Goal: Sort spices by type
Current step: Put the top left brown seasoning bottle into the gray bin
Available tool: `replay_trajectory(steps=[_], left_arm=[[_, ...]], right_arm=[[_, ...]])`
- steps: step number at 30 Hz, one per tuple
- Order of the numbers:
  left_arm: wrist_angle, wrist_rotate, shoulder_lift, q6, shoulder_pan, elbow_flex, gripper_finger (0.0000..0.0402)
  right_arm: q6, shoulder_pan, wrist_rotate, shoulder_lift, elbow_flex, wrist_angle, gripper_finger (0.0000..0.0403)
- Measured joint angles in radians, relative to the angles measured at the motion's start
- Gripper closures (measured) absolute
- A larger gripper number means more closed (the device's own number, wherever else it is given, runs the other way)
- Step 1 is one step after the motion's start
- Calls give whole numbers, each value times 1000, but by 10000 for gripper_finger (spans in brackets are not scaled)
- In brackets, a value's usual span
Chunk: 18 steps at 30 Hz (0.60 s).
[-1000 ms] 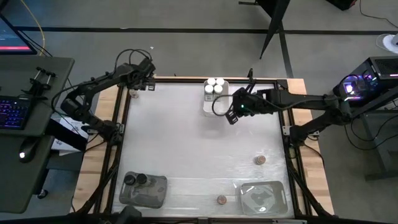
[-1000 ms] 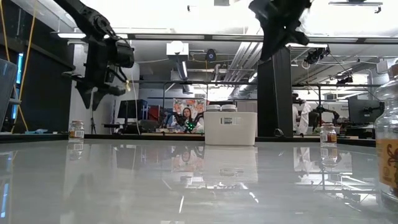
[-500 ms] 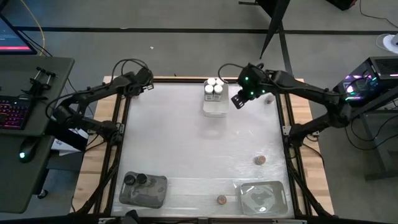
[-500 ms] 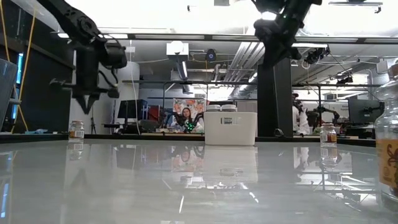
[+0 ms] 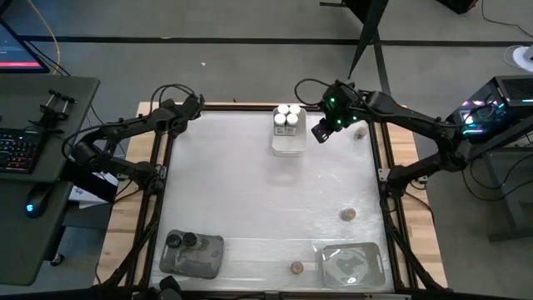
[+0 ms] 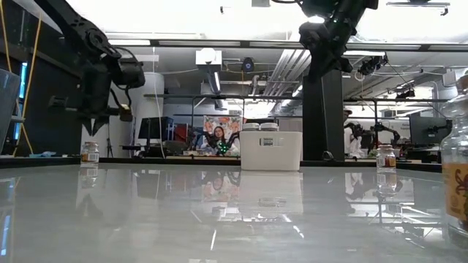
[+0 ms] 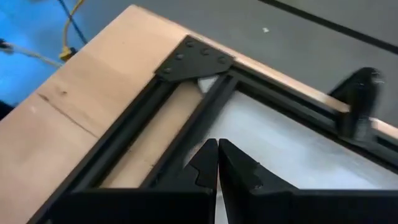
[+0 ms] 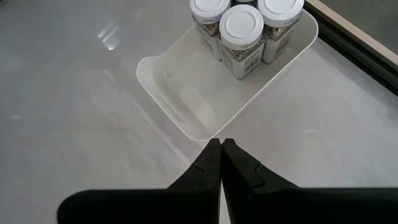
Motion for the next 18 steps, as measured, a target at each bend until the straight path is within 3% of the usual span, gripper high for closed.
replay_trajectory(steps=[13, 18], left_arm=[[89, 4, 74, 55, 30, -12, 401], [88, 57, 72, 82, 8, -10, 401]], right_arm=[[25, 1, -11, 0, 0, 0, 403], [26, 1, -33, 0, 0, -1, 403]])
